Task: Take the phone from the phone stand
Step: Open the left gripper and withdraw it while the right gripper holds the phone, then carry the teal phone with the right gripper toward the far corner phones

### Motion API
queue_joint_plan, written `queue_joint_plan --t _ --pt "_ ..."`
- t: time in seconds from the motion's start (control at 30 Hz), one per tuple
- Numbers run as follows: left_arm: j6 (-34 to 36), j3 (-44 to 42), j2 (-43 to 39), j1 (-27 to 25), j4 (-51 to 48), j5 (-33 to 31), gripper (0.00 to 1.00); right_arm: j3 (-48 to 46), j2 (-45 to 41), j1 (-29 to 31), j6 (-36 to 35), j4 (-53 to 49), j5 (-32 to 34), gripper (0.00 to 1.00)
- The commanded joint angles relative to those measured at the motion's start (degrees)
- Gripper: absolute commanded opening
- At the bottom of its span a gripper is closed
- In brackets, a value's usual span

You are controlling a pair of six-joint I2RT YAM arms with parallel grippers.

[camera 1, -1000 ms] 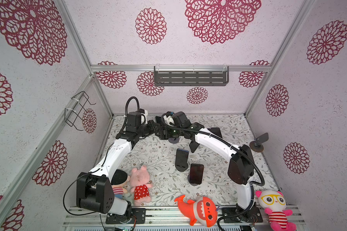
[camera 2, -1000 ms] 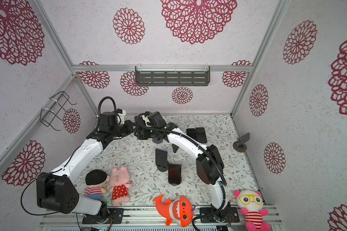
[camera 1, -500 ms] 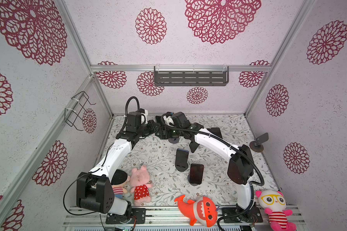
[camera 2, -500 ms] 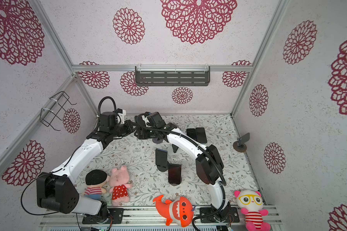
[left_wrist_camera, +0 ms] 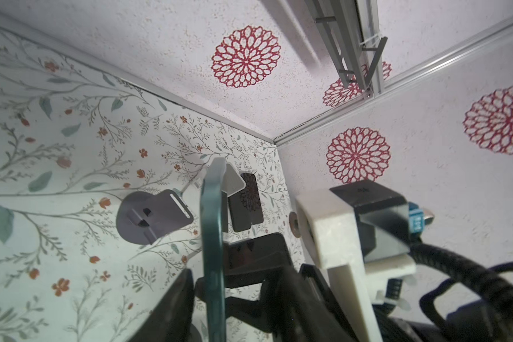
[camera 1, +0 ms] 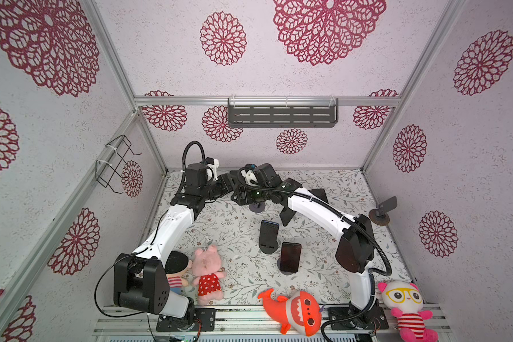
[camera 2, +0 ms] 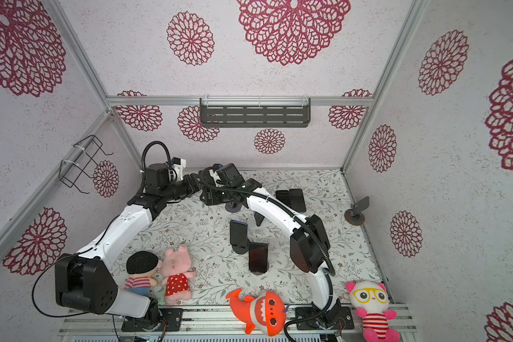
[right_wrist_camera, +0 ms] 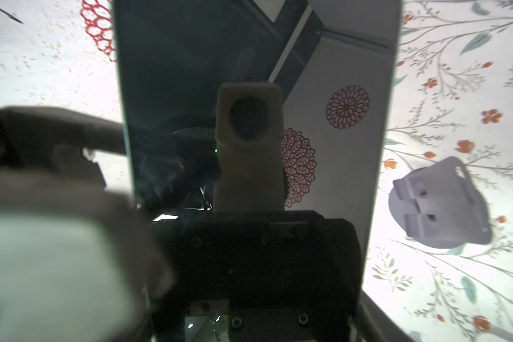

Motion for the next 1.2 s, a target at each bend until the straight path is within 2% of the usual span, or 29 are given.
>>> queue_joint_plan --t 0.0,0.27,0.7,0.97,1.17 --pt "-1.20 -0.26 0.13 1.68 2.85 2.21 0.68 3.41 -1.43 -1.01 -2.46 0.99 2.20 0.41" --pt "-1.17 -0.35 -0.98 4.07 3.31 2.66 0.99 5.65 -2.43 -3.77 -4.88 -2.27 4.04 0.40" --pt "0.43 1.10 -1.87 4.28 0.44 2.29 0.97 20.01 -3.53 -11.38 -13.20 -20.33 8.27 0.34" --pt "1.78 1.94 -2.21 4.44 -1.77 0.99 0.97 22.08 -7.08 -20.81 -18.74 -28.86 10.14 0.32" --pt "1.17 1.94 -1.07 4.53 -1.34 2.39 0.98 20.93 -6.37 -28.11 -25.15 -31.91 12.01 0.25"
